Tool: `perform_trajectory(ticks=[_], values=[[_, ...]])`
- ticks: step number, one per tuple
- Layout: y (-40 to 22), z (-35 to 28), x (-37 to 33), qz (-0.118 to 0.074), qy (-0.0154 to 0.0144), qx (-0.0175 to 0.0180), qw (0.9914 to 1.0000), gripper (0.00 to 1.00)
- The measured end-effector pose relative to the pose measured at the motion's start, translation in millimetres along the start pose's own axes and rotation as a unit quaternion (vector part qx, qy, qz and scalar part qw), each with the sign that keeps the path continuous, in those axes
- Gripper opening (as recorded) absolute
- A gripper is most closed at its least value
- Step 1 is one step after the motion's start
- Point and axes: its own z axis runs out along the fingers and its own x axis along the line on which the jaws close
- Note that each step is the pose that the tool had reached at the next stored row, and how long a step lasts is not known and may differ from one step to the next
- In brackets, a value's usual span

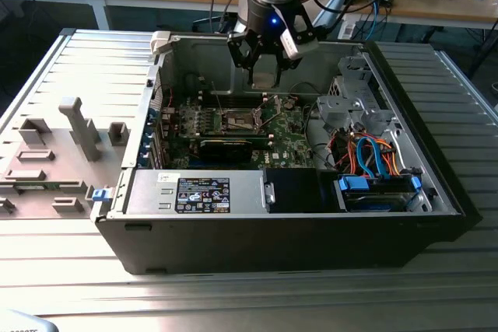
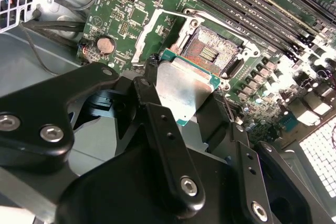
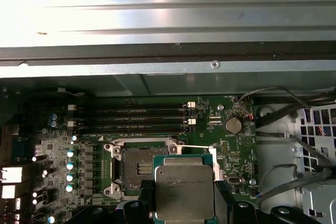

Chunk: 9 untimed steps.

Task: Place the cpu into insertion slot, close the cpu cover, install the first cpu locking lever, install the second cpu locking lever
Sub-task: 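Place the cpu into insertion slot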

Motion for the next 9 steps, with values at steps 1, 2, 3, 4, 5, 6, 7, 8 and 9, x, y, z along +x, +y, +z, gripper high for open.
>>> perform_trajectory(ticks=[1,2,3,4,5,6,7,8,9], values=[[0.0,0.3,0.0,0.0,0.0,0.0,1.0,0.54],[0.0,0.5,0.0,0.0,0.0,0.0,1.0,0.54],[-0.1,0.8,0.0,0.0,0.0,0.0,1.0,0.54],[-0.1,1.0,0.0,0.0,0.0,0.0,1.0,0.54],[-0.1,1.2,0.0,0.0,0.0,0.0,1.0,0.54],[-0.1,1.4,0.0,0.0,0.0,0.0,1.0,0.54],[-0.1,1.6,0.0,0.0,0.0,0.0,1.0,0.54],[-0.2,1.7,0.0,0.0,0.0,0.0,1.0,0.54],[-0.2,1.9,0.0,0.0,0.0,0.0,1.0,0.54]])
